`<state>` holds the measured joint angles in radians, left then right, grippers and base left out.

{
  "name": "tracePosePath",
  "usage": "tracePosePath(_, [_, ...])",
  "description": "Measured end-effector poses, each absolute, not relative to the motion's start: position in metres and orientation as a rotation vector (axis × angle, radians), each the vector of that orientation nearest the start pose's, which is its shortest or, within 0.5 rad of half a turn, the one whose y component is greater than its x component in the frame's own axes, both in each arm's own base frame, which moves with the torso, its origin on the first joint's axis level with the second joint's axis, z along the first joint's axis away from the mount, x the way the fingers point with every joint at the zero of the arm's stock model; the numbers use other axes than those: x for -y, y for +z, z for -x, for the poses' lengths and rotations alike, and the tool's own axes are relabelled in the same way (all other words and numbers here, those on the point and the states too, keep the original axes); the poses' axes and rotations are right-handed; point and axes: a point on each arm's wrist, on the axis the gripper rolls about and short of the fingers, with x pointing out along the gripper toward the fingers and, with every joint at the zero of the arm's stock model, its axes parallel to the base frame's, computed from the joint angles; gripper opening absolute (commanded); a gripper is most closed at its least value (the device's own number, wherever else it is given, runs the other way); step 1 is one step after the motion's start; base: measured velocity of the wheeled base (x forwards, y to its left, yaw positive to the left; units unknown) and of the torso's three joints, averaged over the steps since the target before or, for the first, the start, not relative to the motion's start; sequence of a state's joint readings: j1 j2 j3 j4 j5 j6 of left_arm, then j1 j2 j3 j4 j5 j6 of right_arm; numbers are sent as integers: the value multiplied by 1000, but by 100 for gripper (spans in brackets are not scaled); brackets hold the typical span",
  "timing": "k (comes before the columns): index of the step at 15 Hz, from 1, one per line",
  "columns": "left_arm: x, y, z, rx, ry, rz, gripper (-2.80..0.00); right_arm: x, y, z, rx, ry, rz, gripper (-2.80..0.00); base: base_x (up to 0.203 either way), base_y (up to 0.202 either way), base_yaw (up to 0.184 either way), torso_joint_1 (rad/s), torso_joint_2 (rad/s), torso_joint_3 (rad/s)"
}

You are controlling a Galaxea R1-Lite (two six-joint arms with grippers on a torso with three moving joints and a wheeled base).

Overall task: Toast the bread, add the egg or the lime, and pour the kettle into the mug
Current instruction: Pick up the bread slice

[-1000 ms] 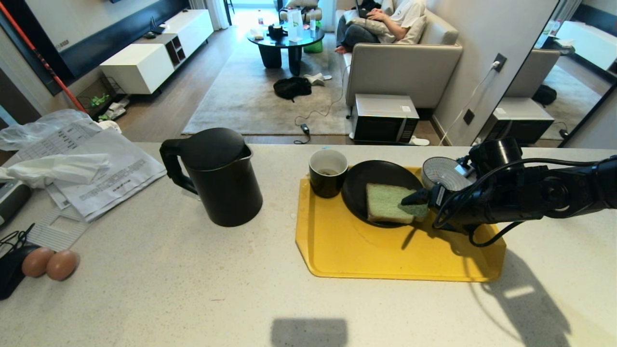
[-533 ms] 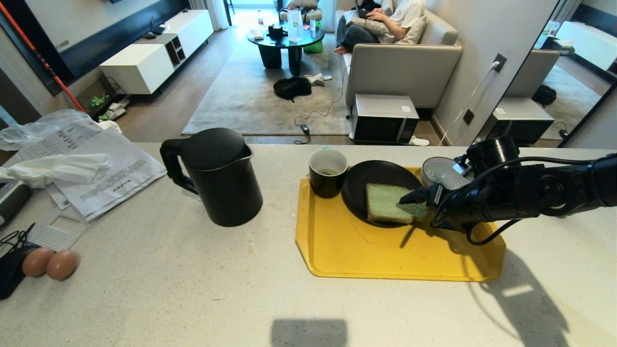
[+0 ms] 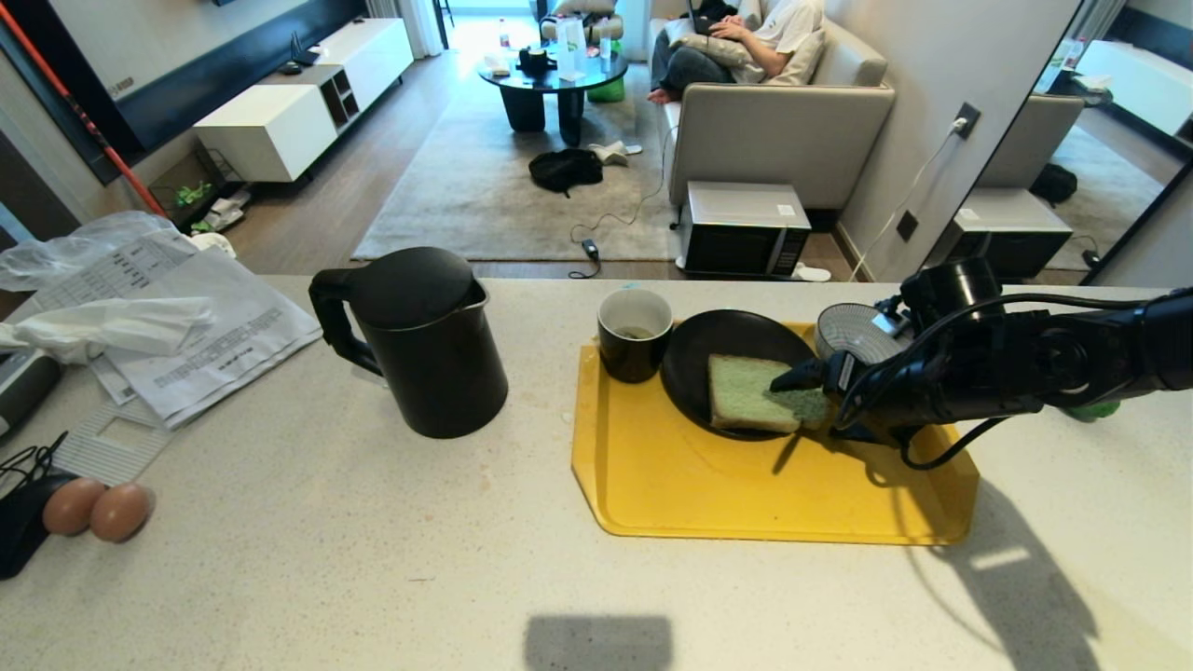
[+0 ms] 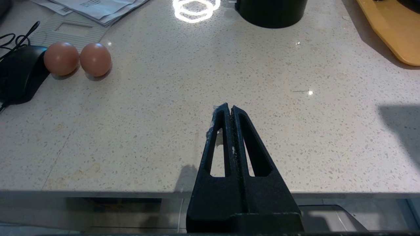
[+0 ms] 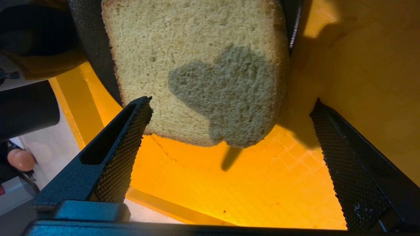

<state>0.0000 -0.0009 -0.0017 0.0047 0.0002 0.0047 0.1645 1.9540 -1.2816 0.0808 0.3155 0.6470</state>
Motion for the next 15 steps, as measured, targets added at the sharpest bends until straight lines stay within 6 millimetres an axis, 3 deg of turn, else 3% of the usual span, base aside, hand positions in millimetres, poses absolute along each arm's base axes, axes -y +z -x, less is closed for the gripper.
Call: tracePosePath(15, [0, 75, 23, -2, 0, -4, -280, -68, 167, -368, -881, 196, -678, 0, 0, 0, 0, 0, 0, 0])
